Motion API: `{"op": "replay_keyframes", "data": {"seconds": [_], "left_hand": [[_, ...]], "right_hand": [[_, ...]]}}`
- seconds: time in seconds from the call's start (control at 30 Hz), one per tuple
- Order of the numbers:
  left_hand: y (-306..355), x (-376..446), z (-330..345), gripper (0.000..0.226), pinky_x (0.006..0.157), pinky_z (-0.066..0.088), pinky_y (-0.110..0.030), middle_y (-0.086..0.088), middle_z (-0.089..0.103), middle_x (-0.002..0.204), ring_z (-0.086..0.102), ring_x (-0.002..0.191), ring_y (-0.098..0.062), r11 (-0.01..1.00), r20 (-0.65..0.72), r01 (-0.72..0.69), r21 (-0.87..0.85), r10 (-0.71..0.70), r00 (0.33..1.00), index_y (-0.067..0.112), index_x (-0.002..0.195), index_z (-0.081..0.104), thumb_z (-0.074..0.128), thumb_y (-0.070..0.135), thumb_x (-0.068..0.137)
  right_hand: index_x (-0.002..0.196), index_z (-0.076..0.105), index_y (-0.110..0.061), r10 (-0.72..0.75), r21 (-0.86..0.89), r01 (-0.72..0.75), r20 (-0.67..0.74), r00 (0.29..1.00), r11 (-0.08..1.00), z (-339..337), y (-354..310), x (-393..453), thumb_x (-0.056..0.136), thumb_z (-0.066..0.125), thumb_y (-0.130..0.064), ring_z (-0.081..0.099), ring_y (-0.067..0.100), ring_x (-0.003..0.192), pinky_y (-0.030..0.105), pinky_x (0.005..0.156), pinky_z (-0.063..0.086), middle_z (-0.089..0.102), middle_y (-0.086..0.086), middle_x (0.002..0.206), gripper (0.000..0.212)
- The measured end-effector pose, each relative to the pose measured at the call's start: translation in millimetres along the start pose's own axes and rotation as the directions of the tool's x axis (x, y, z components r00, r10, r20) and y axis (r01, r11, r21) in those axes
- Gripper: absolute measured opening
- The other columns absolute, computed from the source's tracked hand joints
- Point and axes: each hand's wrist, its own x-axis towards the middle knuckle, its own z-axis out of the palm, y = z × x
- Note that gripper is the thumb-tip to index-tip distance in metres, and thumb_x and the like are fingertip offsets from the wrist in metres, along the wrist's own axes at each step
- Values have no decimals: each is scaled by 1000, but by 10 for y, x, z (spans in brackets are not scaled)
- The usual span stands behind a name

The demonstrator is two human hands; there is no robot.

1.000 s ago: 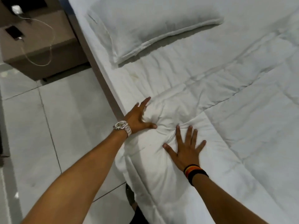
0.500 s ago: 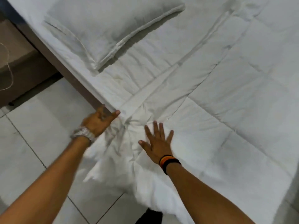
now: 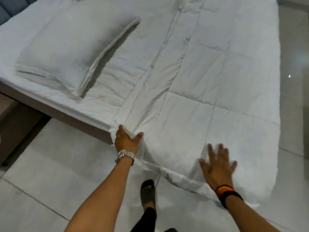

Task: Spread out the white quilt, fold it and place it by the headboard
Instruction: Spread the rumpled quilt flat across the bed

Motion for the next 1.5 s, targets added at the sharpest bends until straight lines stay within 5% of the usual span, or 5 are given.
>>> {"op": "replay_keyframes", "data": {"seconds": [0.53,1.0,1.23,1.4,1.5], "left_hand": [[-80,598,-173,97,115,28,-66,-34,31,160,32,144,-54,908,-13,-267,322,286,958,6,163,17,60,59,94],[649,-463,1663,79,128,5,-56,-10,3,175,0,161,-33,63,473,-961,268,861,189,22,167,16,24,65,101],[289,-1026,1683,80,129,3,-53,-9,-3,175,-2,162,-29,195,490,-956,217,826,280,16,167,7,28,59,103],[-602,-686,839,109,126,-10,-25,-25,7,171,4,160,-38,902,7,-419,100,421,907,-5,162,14,41,74,92],[-1140,-463,664,110,129,1,-37,-10,-9,174,2,161,-29,982,2,56,-178,-57,998,12,165,-7,47,76,93]], "right_hand": [[162,-6,-44,128,103,-133,56,990,986,277,-363,-206,100,22,-70,-22,23,157,70,120,-6,-26,-1,170,73],[152,27,-18,793,716,-481,-167,586,506,321,1062,-61,48,69,-96,56,36,130,55,116,34,60,15,139,137],[118,57,-19,741,795,-467,34,671,386,499,1238,-478,50,66,-98,68,29,95,44,83,60,71,3,105,105],[119,66,-24,670,916,-380,202,714,129,759,1308,-880,43,79,-89,68,22,104,33,85,56,71,-8,109,101],[139,53,-22,685,942,-334,265,678,-35,1148,1159,-1026,45,85,-79,63,20,114,38,98,54,65,-9,121,114]]}}
